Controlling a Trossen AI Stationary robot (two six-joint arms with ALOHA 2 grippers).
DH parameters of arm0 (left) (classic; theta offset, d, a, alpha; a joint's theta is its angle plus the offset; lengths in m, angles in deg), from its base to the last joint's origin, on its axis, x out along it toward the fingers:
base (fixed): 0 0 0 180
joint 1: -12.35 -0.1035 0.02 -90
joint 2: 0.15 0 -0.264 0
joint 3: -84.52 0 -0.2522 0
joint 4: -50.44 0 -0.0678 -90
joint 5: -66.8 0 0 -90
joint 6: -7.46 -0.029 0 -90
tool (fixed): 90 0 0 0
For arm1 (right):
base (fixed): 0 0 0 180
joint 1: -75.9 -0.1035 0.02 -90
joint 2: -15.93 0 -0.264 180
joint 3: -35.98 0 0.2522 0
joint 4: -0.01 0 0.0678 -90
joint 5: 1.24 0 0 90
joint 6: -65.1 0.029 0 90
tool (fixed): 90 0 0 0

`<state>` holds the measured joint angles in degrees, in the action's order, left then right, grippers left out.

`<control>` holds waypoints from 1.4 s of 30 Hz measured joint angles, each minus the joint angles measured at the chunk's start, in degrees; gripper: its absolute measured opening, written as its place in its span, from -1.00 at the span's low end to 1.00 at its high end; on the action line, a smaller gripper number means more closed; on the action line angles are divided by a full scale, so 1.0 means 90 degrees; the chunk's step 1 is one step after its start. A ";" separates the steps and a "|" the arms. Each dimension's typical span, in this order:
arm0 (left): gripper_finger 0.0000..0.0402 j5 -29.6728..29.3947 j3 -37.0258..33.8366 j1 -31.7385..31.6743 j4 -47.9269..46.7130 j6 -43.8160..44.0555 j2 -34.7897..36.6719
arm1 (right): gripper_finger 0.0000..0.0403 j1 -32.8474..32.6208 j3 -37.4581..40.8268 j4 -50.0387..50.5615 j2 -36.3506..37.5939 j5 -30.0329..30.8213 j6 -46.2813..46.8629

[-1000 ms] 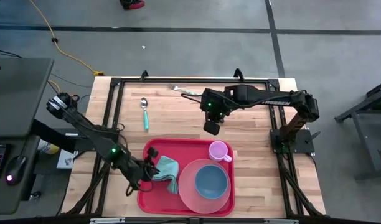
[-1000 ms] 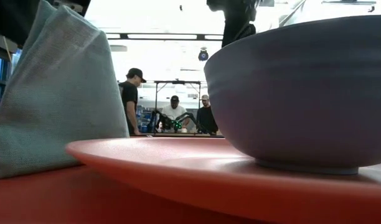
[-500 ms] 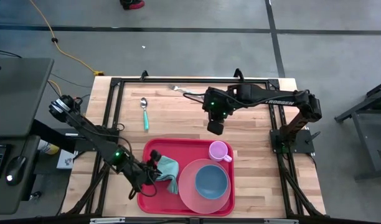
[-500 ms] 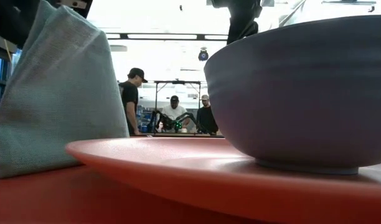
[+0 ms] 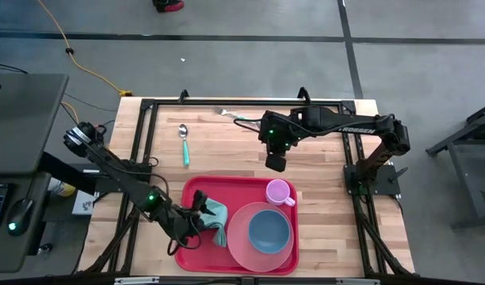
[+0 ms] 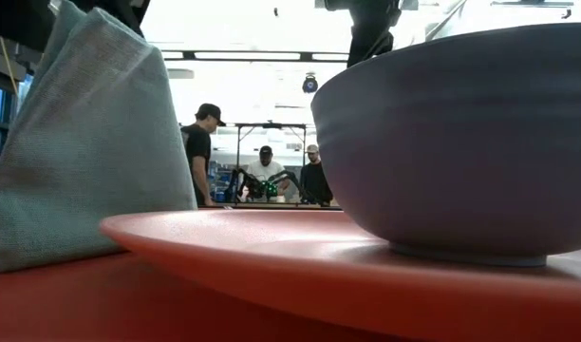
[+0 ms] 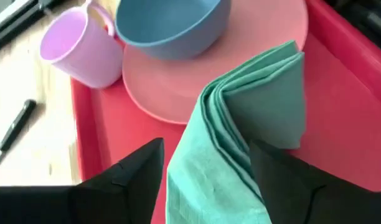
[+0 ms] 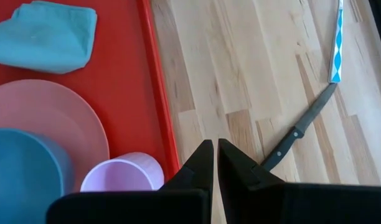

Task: Set up tray
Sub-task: Put the blue table napkin on the red serving tray to the left of the pink plate

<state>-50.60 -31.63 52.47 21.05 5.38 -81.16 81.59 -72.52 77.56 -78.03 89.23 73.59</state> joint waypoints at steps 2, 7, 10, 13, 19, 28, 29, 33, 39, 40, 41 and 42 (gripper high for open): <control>0.37 -0.0007 0.0001 0.0001 0.0198 0.0186 -0.0172 | -1.00 0.0000 0.0000 0.0027 0.0000 0.0000 0.0000; 0.37 -0.0027 0.0001 0.0002 0.0453 0.0264 -0.0519 | -1.00 0.0000 0.0000 0.0043 0.0000 -0.0001 -0.0015; 0.37 -0.0053 0.0003 0.0000 0.0550 0.0359 -0.0549 | -1.00 0.0000 0.0000 0.0046 0.0000 -0.0002 -0.0049; 0.37 -0.0025 -0.0011 0.0002 0.0496 0.0557 -0.0606 | -1.00 0.0000 0.0000 0.0061 0.0000 -0.0002 -0.0051; 0.37 0.0224 -0.0007 0.0015 0.0533 0.0968 -0.0709 | -1.00 0.0000 0.0000 0.0073 0.0000 0.0005 -0.0049; 0.37 0.0452 -0.0081 0.0005 0.0197 0.1454 -0.0837 | -1.00 0.0000 0.0000 0.0073 0.0000 0.0011 -0.0049; 0.37 0.0443 -0.0119 0.0005 0.0161 0.1455 -0.0839 | -1.00 0.0000 0.0000 0.0075 0.0000 0.0012 -0.0049; 0.37 0.0346 -0.0130 0.0003 0.0229 0.1503 -0.0912 | -1.00 0.0000 0.0000 0.0073 0.0000 0.0017 -0.0049; 0.37 0.0231 -0.0141 0.0002 0.0201 0.1778 -0.1192 | -1.00 0.0000 0.0000 0.0073 0.0000 0.0025 -0.0049; 0.37 0.0241 -0.0141 0.0002 0.0234 0.1804 -0.1279 | -1.00 0.0000 0.0000 0.0073 0.0000 0.0034 -0.0049; 0.37 0.0265 -0.0135 0.0002 0.0312 0.1876 -0.1365 | -1.00 0.0000 0.0000 0.0073 0.0000 0.0048 -0.0051; 0.37 0.0281 -0.0131 0.0002 0.0296 0.1948 -0.1429 | -1.00 0.0000 0.0000 0.0073 0.0000 0.0048 -0.0050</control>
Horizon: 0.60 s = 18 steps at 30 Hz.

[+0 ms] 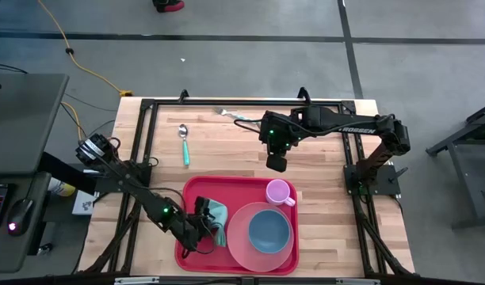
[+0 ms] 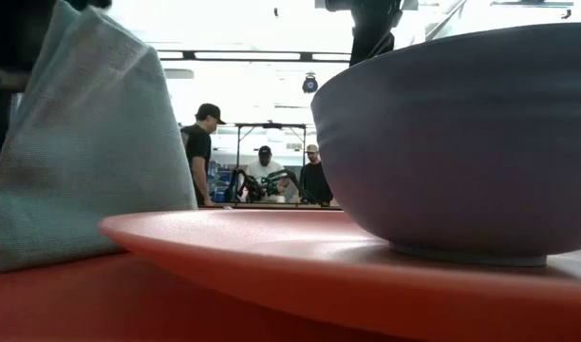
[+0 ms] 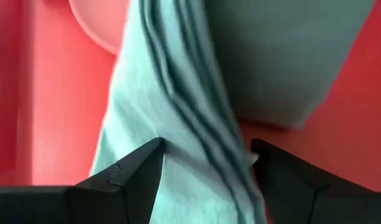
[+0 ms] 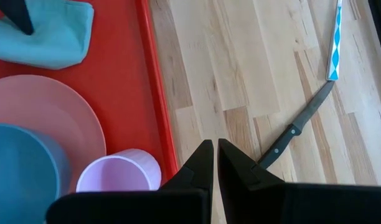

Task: Set up tray
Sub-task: Put the blue table napkin on the red serving tray to the left of the pink plate

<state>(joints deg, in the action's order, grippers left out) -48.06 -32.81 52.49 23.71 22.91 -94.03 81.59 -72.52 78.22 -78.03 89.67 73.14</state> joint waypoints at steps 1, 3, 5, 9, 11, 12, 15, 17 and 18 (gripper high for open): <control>0.37 0.0006 -0.0006 0.0000 -0.0048 0.0033 -0.0041 | -1.00 0.0000 0.0000 0.0002 0.0000 0.0001 0.0000; 0.37 0.0007 -0.0006 0.0000 -0.0063 0.0082 -0.0095 | -1.00 -0.0001 0.0000 0.0002 -0.0001 0.0000 -0.0014; 0.37 0.0005 -0.0003 0.0000 -0.0256 0.0193 -0.0104 | -1.00 0.0000 0.0000 0.0002 -0.0002 0.0000 -0.0021; 0.33 0.0100 -0.0003 0.0000 -0.0824 0.0466 -0.0104 | -1.00 0.0000 0.0000 0.0002 0.0000 0.0001 -0.0054; 0.24 0.0217 -0.0003 0.0000 -0.1183 0.0569 -0.0104 | -1.00 0.0000 0.0000 0.0002 -0.0002 0.0001 -0.0062; 0.18 0.0241 -0.0003 0.0000 -0.1333 0.0625 -0.0104 | -1.00 -0.0002 0.0000 0.0002 -0.0002 0.0001 -0.0062; -0.09 0.0287 0.0011 0.0003 -0.1703 0.0672 -0.0101 | -1.00 -0.0001 0.0000 0.0002 -0.0002 -0.0002 -0.0062; -0.33 0.0289 0.0011 0.0003 -0.1912 0.0669 -0.0101 | -1.00 0.0000 0.0000 0.0002 -0.0002 -0.0002 -0.0062; -0.46 0.0273 0.0011 0.0002 -0.2021 0.0665 -0.0101 | -1.00 -0.0001 0.0000 0.0001 -0.0002 -0.0002 -0.0062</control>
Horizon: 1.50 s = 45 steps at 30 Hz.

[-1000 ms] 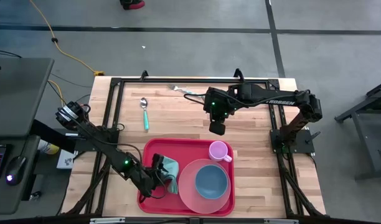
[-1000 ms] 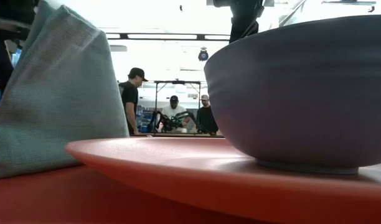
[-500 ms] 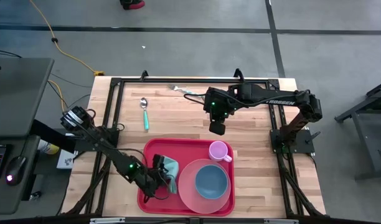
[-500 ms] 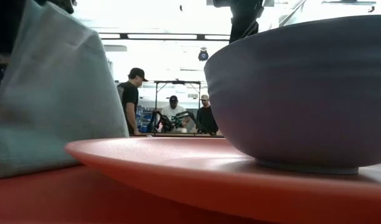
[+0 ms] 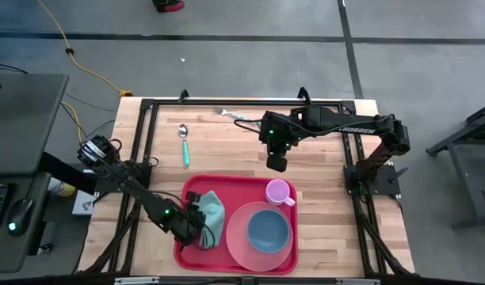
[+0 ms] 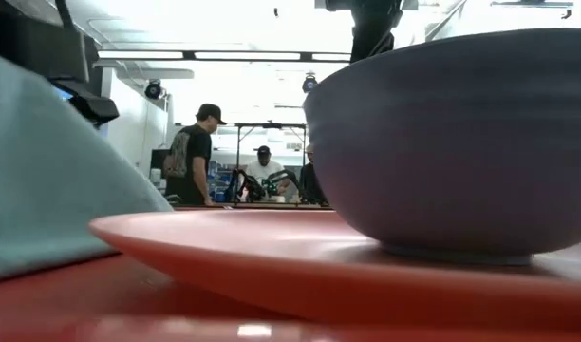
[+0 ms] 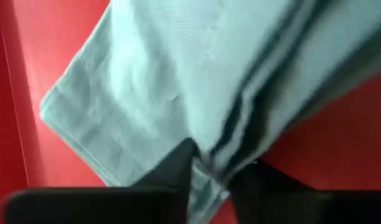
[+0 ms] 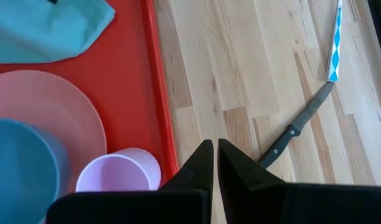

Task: Set up tray
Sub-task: Put the blue table napkin on the red serving tray to the left of the pink plate

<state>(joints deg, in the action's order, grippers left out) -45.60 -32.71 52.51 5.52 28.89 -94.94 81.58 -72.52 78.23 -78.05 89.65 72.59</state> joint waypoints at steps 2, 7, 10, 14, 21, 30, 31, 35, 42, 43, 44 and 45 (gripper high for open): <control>-0.74 -0.0027 0.0000 -0.0002 -0.0244 -0.0034 0.0000 | -1.00 0.0001 0.0000 0.0001 0.0000 0.0000 0.0002; -0.81 -0.0215 -0.0005 -0.0002 -0.0833 -0.0044 0.0000 | -1.00 0.0001 0.0000 -0.0001 0.0000 0.0000 0.0000; -0.75 -0.0452 -0.0017 -0.0002 -0.1061 -0.0023 -0.0004 | -1.00 0.0000 0.0000 -0.0001 0.0000 -0.0001 0.0005; -0.90 -0.0923 0.0124 -0.0005 -0.1589 -0.0016 -0.0010 | -1.00 -0.0001 0.0000 -0.0001 0.0000 -0.0007 0.0014; -0.70 -0.0821 0.0494 -0.0002 -0.2329 -0.0039 -0.0010 | -1.00 0.0001 0.0000 -0.0001 0.0000 -0.0027 0.0064; 0.00 -0.0937 0.0958 -0.0005 -0.3196 0.0034 -0.0010 | -1.00 -0.0001 0.0000 -0.0004 0.0000 -0.0027 0.0049; 0.06 -0.1118 0.0995 -0.0007 -0.3389 0.0049 -0.0010 | -1.00 0.0001 0.0000 -0.0004 0.0000 -0.0027 0.0046; 0.22 -0.1650 0.1085 -0.0055 -0.4475 0.0683 -0.0010 | -1.00 -0.0001 0.0000 -0.0004 0.0000 -0.0027 0.0045; 0.17 -0.1897 0.1608 -0.0141 -0.5296 0.2109 0.0239 | -1.00 0.0000 0.0000 -0.0006 0.0000 -0.0027 0.0044; 0.12 -0.1853 0.1719 -0.0146 -0.5249 0.2194 0.0312 | -1.00 -0.0001 0.0000 -0.0006 -0.0001 -0.0027 0.0043; 0.05 -0.1783 0.1840 -0.0187 -0.5171 0.2267 0.0381 | -1.00 0.0001 0.0000 -0.0006 -0.0002 -0.0027 0.0041; -0.03 -0.1691 0.1971 -0.0223 -0.5071 0.2335 0.0443 | -1.00 0.0001 0.0000 -0.0008 -0.0002 -0.0027 0.0016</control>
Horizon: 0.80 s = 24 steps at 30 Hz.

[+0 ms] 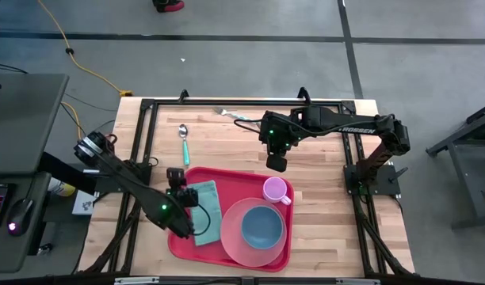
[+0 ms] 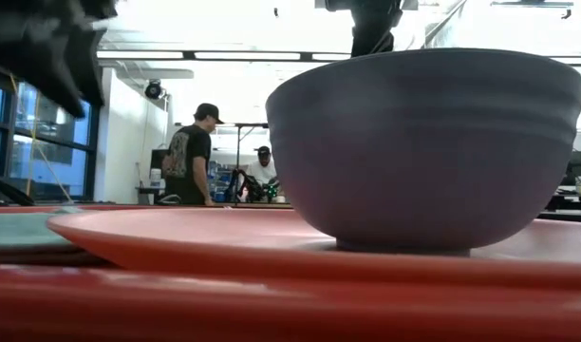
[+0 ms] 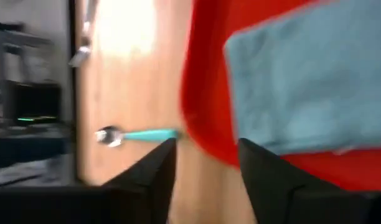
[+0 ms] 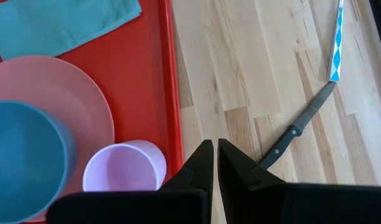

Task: Set up tray
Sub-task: Put the blue table napkin on the red serving tray to the left of the pink plate

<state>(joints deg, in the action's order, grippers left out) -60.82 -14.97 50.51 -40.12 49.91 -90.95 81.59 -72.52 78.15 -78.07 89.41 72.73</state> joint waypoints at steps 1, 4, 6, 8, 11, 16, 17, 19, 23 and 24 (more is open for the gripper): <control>-0.13 0.0123 0.0126 -0.0005 0.0109 0.0035 0.0052 | -1.00 0.0000 0.0000 -0.0001 0.0000 0.0003 -0.0016; -0.53 0.0562 0.0462 -0.0088 0.0438 0.0030 0.0245 | -1.00 -0.0002 -0.0001 -0.0021 0.0000 0.0018 -0.0020; -0.84 0.0878 0.0612 -0.0129 0.0733 0.0010 0.0338 | -1.00 0.0000 0.0000 -0.0035 0.0000 0.0025 -0.0021; -0.91 0.0987 0.0678 -0.0141 0.0919 0.0068 0.0400 | -1.00 0.0000 -0.0002 -0.0046 0.0000 0.0027 -0.0021; -0.92 0.1367 0.0701 -0.0280 0.1227 0.0357 0.0418 | -1.00 -0.0002 -0.0002 -0.0067 0.0000 0.0025 -0.0021; -0.93 0.2334 0.0480 -0.0586 0.2288 0.0280 0.0416 | -1.00 -0.0012 -0.0002 -0.0126 0.0000 -0.0051 -0.0020; -0.93 0.2461 0.0413 -0.0639 0.2503 0.0265 0.0414 | -1.00 -0.0012 -0.0002 -0.0145 0.0000 -0.0070 -0.0018; -0.96 0.2668 0.0316 -0.0693 0.2850 0.0239 0.0412 | -1.00 -0.0012 -0.0002 -0.0195 0.0000 -0.0124 -0.0016; -0.96 0.3261 0.0193 -0.0713 0.3119 0.0313 0.0412 | -1.00 -0.0012 -0.0002 -0.0353 0.0000 -0.0341 -0.0019; -0.96 0.3440 0.0162 -0.0708 0.3159 0.0316 0.0412 | -1.00 -0.0012 -0.0002 -0.0408 0.0000 -0.0400 -0.0018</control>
<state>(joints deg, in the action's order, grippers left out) -29.86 -13.51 44.14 -11.69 52.75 -87.24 81.48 -72.55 74.48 -78.07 85.81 72.56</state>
